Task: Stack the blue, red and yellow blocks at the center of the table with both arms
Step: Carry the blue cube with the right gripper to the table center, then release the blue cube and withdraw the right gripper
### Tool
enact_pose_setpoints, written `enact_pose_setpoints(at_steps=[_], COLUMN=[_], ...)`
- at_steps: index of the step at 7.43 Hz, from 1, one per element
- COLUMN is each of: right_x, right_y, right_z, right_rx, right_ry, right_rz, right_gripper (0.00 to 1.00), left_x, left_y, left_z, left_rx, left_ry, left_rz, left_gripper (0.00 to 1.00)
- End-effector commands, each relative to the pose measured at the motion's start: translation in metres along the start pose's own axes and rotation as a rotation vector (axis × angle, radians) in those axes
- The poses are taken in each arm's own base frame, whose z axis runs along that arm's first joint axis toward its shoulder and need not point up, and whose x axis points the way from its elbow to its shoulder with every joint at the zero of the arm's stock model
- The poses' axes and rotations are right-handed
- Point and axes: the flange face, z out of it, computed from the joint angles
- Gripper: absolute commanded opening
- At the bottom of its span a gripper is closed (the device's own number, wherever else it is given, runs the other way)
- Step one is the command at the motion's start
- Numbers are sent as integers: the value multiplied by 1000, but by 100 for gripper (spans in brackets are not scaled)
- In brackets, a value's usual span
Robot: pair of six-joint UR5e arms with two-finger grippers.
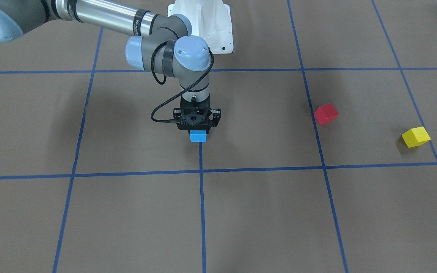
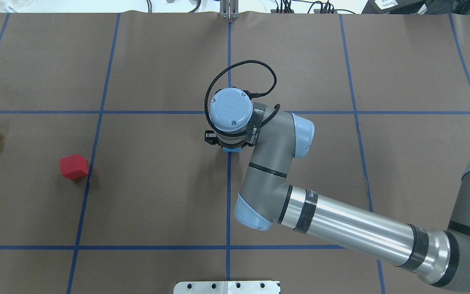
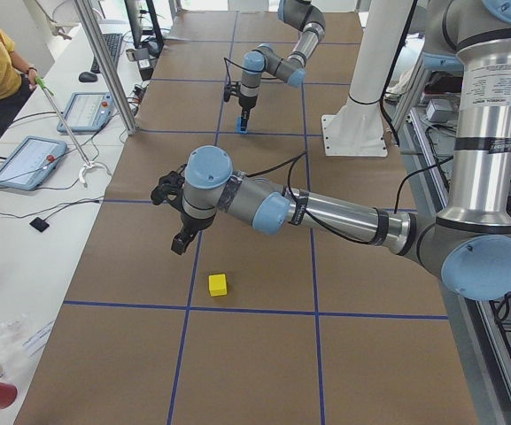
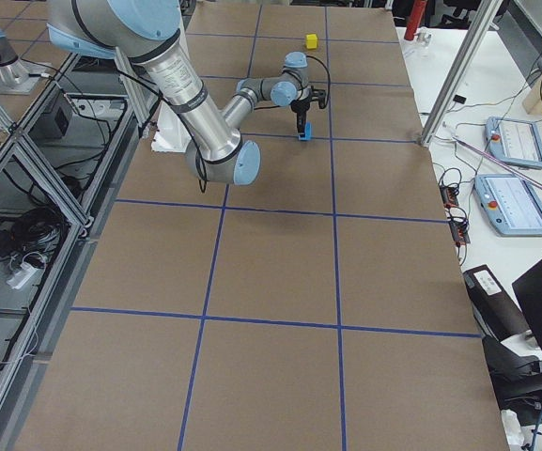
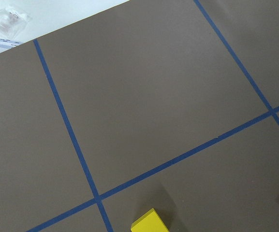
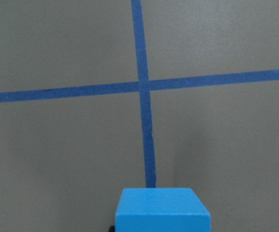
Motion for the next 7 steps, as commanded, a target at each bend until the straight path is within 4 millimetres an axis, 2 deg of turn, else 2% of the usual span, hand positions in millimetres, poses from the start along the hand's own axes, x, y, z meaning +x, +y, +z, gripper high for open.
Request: enact_pose_setpoints(at_steps=[1,3,4,5,6,7], right_x=[-11,-11,7,49,92,157], right_y=[1,-10,-48,-107,-147,-176], right_z=[-7,-15,-33,-60,-81,-106], right_rx=[10,21,5,-43,-43,-15], right_ry=[-16,-24,-40,-75,-93,-109], right_rz=[6,14,58,105,66,30], right_gripper=[99,99,99,100,100,100], left_x=[0,0,3,6,16,39], left_y=[0,0,-3,-7,-12,-17], left_z=[0,0,-3,-4,-1,20], left_rx=[1,2,30,66,94,61], left_ry=[0,0,-3,-5,8,68], left_rz=[1,5,37,84,127,125], left_gripper=[100,100,100,100,100,100])
